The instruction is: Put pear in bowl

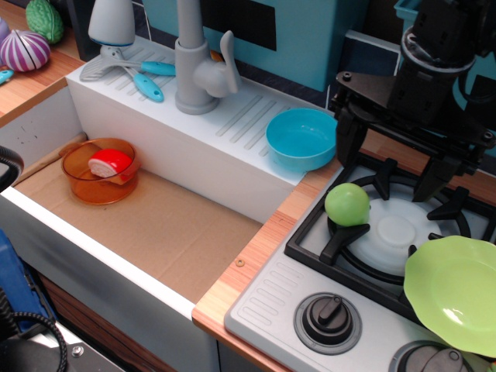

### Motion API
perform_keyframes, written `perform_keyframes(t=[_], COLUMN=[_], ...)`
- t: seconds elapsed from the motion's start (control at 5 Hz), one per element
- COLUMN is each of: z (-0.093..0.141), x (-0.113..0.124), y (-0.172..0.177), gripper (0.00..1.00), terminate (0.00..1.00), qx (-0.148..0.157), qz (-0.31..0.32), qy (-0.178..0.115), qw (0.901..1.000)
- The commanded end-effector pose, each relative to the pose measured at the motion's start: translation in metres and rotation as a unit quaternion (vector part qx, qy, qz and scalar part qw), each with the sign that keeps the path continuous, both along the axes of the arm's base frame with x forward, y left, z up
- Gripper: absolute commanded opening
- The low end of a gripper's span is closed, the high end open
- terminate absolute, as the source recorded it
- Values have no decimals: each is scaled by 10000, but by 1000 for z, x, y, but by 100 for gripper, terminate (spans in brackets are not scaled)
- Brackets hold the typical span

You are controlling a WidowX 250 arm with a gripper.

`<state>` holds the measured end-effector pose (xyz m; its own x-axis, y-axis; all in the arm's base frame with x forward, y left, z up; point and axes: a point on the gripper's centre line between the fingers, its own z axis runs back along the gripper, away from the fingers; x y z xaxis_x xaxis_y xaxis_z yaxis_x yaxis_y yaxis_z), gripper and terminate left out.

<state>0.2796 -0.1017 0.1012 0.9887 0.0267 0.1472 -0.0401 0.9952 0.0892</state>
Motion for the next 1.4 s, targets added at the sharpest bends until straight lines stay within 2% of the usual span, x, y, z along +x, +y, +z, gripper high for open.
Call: perform_keyframes(t=[0.0,0.4,0.6,1.0,1.2], z=[0,-13,-20,-36,-47], x=[0,6,9,7,13], y=[0,11,20,27,34], gripper=[100,100,100,100,100], terminate=[0,0,0,0,0], qx=[0,633,632,410,193], qz=[0,-138,-290,-294,-298], qy=[0,-14,-122,-332,-503], qw=[10000,9979,9975,9982,9981])
